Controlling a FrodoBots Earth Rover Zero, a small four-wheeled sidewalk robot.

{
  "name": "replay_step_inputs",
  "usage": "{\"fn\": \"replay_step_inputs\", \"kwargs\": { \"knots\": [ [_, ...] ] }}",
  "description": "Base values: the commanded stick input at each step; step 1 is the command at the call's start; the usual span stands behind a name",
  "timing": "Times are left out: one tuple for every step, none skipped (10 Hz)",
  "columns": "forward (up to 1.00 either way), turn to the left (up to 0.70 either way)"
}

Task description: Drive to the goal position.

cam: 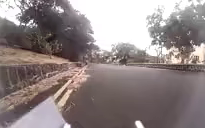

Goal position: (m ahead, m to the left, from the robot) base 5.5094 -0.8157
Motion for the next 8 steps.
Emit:
{"fn": "replay_step_inputs", "kwargs": {
  "knots": [
    [1.00,-0.16],
    [1.00,-0.04],
    [1.00,0.00],
    [1.00,0.00],
    [1.00,0.00],
    [1.00,0.00],
    [1.00,0.00],
    [1.00,0.00]
  ]
}}
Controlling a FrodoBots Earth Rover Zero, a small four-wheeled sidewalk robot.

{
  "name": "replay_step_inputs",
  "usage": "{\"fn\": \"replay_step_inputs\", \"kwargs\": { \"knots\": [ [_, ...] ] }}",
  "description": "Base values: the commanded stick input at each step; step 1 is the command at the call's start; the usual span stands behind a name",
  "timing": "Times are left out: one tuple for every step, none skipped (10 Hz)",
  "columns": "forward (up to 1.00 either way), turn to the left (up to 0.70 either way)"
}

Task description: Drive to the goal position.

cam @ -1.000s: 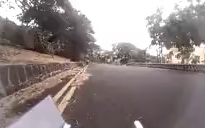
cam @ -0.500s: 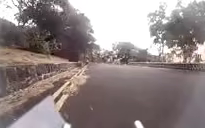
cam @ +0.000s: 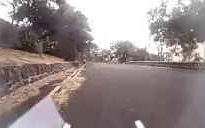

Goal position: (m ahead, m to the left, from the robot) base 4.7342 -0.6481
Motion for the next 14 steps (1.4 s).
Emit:
{"fn": "replay_step_inputs", "kwargs": {
  "knots": [
    [1.00,0.00],
    [1.00,0.00],
    [1.00,0.00],
    [1.00,-0.34],
    [1.00,-0.34],
    [1.00,-0.34],
    [1.00,-0.23],
    [1.00,-0.10],
    [1.00,0.00],
    [1.00,0.00],
    [1.00,0.00],
    [1.00,0.00],
    [1.00,0.00],
    [1.00,0.00]
  ]
}}
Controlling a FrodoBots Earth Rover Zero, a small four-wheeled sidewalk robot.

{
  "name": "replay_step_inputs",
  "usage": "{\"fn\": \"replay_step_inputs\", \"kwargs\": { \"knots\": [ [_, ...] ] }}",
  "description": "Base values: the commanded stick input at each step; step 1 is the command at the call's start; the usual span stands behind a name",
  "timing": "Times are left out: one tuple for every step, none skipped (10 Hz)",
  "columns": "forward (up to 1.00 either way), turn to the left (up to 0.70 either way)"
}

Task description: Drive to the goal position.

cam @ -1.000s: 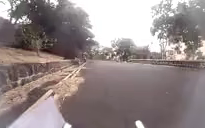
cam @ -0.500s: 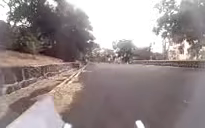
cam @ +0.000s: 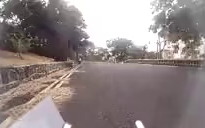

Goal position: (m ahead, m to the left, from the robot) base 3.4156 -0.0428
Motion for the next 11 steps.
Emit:
{"fn": "replay_step_inputs", "kwargs": {
  "knots": [
    [1.00,0.00],
    [1.00,0.00],
    [1.00,0.00],
    [1.00,0.00],
    [1.00,0.00],
    [1.00,0.00],
    [1.00,0.00],
    [1.00,0.00],
    [1.00,0.00],
    [1.00,0.00],
    [1.00,0.00]
  ]
}}
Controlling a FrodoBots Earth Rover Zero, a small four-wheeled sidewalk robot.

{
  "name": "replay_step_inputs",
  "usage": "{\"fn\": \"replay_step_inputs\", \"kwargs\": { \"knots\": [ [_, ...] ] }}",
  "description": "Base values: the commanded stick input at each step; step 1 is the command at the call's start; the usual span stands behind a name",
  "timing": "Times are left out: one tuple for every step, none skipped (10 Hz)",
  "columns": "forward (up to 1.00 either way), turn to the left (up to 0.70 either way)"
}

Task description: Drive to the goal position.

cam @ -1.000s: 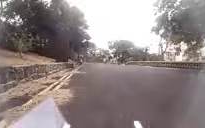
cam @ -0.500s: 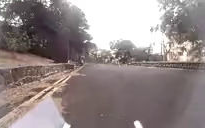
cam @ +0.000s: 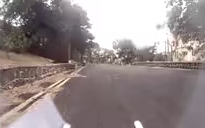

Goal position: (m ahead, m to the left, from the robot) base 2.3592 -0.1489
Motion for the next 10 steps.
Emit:
{"fn": "replay_step_inputs", "kwargs": {
  "knots": [
    [1.00,0.00],
    [1.00,0.00],
    [1.00,0.00],
    [1.00,0.00],
    [1.00,0.00],
    [1.00,0.00],
    [1.00,0.00],
    [1.00,0.00],
    [1.00,0.00],
    [1.00,0.00]
  ]
}}
